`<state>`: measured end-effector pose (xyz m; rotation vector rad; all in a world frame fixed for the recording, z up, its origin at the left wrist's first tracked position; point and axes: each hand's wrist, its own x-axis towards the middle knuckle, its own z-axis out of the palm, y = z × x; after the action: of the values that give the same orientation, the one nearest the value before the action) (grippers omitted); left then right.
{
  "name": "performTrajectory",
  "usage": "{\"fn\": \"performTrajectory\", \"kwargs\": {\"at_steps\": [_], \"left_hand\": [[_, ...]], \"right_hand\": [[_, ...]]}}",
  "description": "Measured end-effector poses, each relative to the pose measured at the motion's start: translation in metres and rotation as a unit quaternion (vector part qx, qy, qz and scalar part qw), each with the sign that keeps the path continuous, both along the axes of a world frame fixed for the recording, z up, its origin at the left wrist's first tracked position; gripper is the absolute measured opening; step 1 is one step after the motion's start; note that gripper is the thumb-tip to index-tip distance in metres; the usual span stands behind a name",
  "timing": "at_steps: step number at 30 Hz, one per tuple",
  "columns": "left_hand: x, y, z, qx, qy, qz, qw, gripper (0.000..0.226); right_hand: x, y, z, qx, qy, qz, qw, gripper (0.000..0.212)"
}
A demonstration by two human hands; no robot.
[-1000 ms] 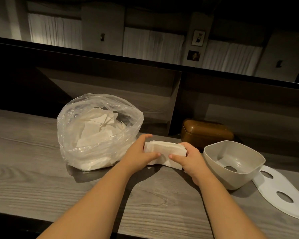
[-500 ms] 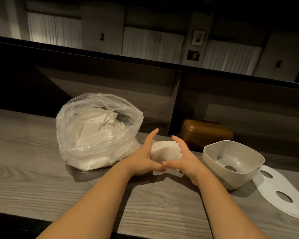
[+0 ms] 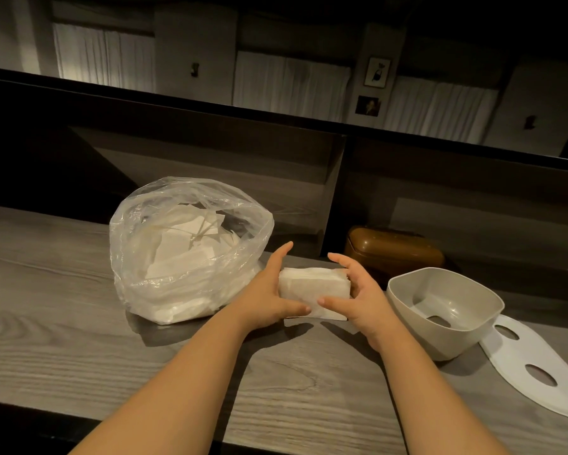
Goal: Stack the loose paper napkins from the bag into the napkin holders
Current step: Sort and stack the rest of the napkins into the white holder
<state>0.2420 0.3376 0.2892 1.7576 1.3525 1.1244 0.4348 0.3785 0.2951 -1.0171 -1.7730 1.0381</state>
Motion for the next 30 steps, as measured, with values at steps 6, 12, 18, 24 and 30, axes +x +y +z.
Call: {"fn": "performTrajectory", "kwargs": {"at_steps": [6,12,18,24,30], "left_hand": [[-0.003,-0.004,0.002,-0.002,0.010,-0.043,0.999,0.105],[-0.004,0.000,0.000,0.019,-0.049,0.001,0.999,0.095],[-0.001,0.000,0.000,-0.004,-0.016,0.033,0.999,0.084],[0.007,0.000,0.005,-0.042,-0.203,0.068,0.976,0.020],[0.018,-0.006,0.014,-0.029,-0.303,0.056,0.951,0.029]], "right_hand": [[0.003,-0.004,-0.001,0.001,-0.026,-0.016,1.000,0.039],[0.002,-0.004,0.004,0.026,0.001,-0.033,0.999,0.057],[0.000,-0.001,0.003,0.013,-0.057,-0.077,0.995,0.058],[-0.002,-0.006,0.013,-0.101,-0.075,0.019,0.992,0.048],[-0.009,-0.015,0.019,-0.128,-0.050,0.051,0.989,0.022]]}}
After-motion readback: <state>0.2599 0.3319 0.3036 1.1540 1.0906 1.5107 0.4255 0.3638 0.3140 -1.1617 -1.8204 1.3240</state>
